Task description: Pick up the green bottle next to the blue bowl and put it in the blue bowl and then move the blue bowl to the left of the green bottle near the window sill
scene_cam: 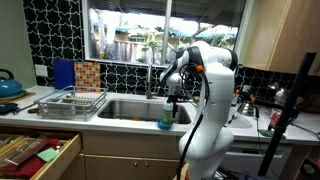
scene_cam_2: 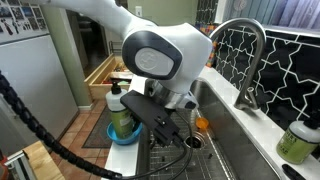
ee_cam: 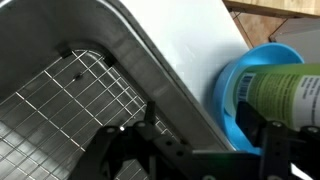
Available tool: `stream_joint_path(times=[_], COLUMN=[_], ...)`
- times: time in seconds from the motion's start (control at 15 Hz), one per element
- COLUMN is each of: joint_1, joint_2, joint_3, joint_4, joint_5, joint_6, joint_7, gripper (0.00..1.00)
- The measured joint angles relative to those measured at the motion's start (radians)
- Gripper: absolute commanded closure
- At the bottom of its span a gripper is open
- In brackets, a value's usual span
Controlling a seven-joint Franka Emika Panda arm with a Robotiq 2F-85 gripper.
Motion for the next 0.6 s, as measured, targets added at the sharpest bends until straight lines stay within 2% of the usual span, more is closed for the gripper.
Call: stream_joint_path(times=[0.4, 0.6], joint_1=[-0.002, -0.003], joint_2=[0.013, 0.019], joint_3=[0.0, 0.0], joint_4=[0.0, 0.0], joint_5=[0.021, 0.03], joint_6=[0.0, 0.0], joint_7=[-0.023, -0.028], gripper=[0.29, 0.43])
